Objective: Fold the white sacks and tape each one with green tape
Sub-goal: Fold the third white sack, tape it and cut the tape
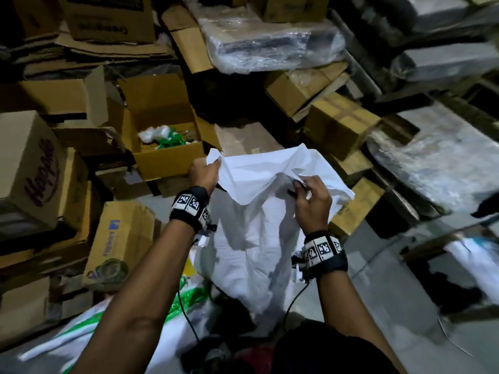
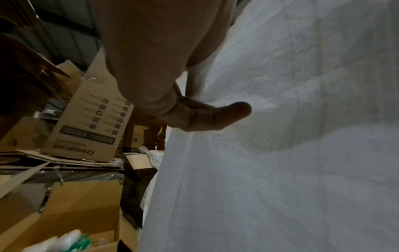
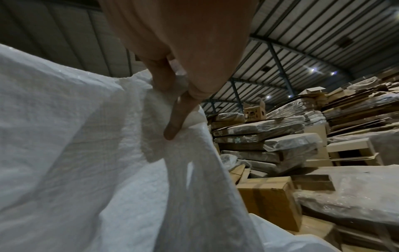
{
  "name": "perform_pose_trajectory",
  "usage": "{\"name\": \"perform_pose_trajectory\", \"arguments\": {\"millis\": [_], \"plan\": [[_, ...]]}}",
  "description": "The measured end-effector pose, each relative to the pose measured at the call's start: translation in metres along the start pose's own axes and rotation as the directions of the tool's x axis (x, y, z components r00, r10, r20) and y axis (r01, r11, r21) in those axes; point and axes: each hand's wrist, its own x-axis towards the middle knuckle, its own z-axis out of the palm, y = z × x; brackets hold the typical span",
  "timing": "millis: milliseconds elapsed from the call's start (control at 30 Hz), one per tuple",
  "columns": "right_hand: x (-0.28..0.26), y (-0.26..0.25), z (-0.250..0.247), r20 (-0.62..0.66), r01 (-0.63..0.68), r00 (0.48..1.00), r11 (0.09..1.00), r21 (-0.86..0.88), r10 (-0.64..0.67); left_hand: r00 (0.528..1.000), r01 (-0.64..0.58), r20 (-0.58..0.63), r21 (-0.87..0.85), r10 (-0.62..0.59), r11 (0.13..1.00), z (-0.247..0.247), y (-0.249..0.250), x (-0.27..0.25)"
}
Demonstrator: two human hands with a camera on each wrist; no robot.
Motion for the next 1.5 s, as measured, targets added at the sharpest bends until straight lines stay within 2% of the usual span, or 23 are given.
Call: {"name": "perform_pose_trajectory", "arguments": {"millis": [167,267,367,467,567,633,700,733,800,833,867,900,933,967,1000,1033,1167,1267,1333,1400,1500], "plan": [[0.005,0.054,-0.047,0.075,-0.08,0.994,0.997,-0.024,0.081,0.993,0.117,0.033,-0.002,-0.117,0.993,0.053,-0.032,-0.04],[0.012,0.11,-0.068,0.187,-0.216,0.959,0.976,-0.007,0.214,0.972,0.232,-0.06,0.074,-0.227,0.97,0.081,-0.055,-0.054],[0.021,0.163,-0.083,0.269,-0.275,0.922,0.96,-0.053,0.278,0.923,0.363,-0.172,0.088,-0.344,0.928,0.106,-0.075,-0.069],[0.038,0.211,-0.093,0.304,-0.331,0.891,0.94,-0.076,0.338,0.881,0.431,-0.252,0.079,-0.401,0.899,0.132,-0.086,-0.084],[0.063,0.239,-0.095,0.313,-0.351,0.881,0.934,-0.067,0.353,0.867,0.416,-0.332,0.068,-0.373,0.907,0.155,-0.094,-0.097],[0.072,0.247,-0.102,0.33,-0.3,0.894,0.952,-0.06,0.303,0.845,0.39,-0.416,0.046,-0.337,0.92,0.172,-0.099,-0.113],[0.07,0.249,-0.116,0.307,-0.259,0.915,0.964,-0.052,0.262,0.824,0.316,-0.503,0.028,-0.26,0.948,0.188,-0.105,-0.139],[0.063,0.253,-0.124,0.285,-0.26,0.921,0.964,-0.06,0.266,0.829,0.285,-0.508,0.025,-0.233,0.958,0.196,-0.11,-0.155],[0.044,0.26,-0.14,0.25,-0.28,0.921,0.954,-0.102,0.297,0.873,0.317,-0.407,0.054,-0.268,0.947,0.208,-0.126,-0.184],[0.03,0.266,-0.146,0.242,-0.311,0.91,0.941,-0.133,0.335,0.895,0.368,-0.297,0.071,-0.333,0.927,0.212,-0.139,-0.193],[0.018,0.271,-0.15,0.234,-0.362,0.889,0.917,-0.166,0.393,0.884,0.456,-0.149,0.07,-0.442,0.887,0.213,-0.151,-0.2],[0.007,0.275,-0.153,0.223,-0.413,0.863,0.888,-0.203,0.453,0.83,0.556,0.013,0.058,-0.558,0.829,0.21,-0.161,-0.205],[-0.003,0.279,-0.156,0.212,-0.447,0.843,0.863,-0.236,0.494,0.745,0.643,0.149,0.095,-0.65,0.76,0.205,-0.17,-0.209],[-0.01,0.28,-0.158,0.206,-0.466,0.83,0.847,-0.255,0.519,0.666,0.691,0.243,0.155,-0.705,0.706,0.198,-0.173,-0.21],[-0.016,0.279,-0.161,0.2,-0.482,0.821,0.837,-0.26,0.535,0.626,0.697,0.277,0.219,-0.729,0.682,0.19,-0.175,-0.209],[-0.022,0.276,-0.164,0.195,-0.49,0.817,0.832,-0.26,0.542,0.633,0.689,0.262,0.24,-0.729,0.684,0.182,-0.175,-0.203],[-0.047,0.261,-0.177,0.18,-0.497,0.813,0.821,-0.281,0.554,0.749,0.661,-0.056,0.127,-0.66,0.739,0.15,-0.18,-0.148],[-0.067,0.253,-0.184,0.187,-0.54,0.796,0.815,-0.21,0.575,0.845,0.535,-0.139,0.19,-0.517,0.823,0.138,-0.221,-0.087],[-0.082,0.246,-0.193,0.206,-0.545,0.797,0.823,-0.16,0.568,0.898,0.441,-0.141,0.262,-0.417,0.859,0.138,-0.204,-0.078],[-0.093,0.239,-0.203,0.246,-0.493,0.822,0.858,-0.142,0.513,0.926,0.369,-0.07,0.372,-0.37,0.852,0.146,-0.174,-0.078],[-0.108,0.245,-0.218,0.293,-0.433,0.812,0.858,-0.275,0.504,0.905,0.338,0.06,0.498,-0.42,0.799,0.17,-0.169,-0.065]]}}
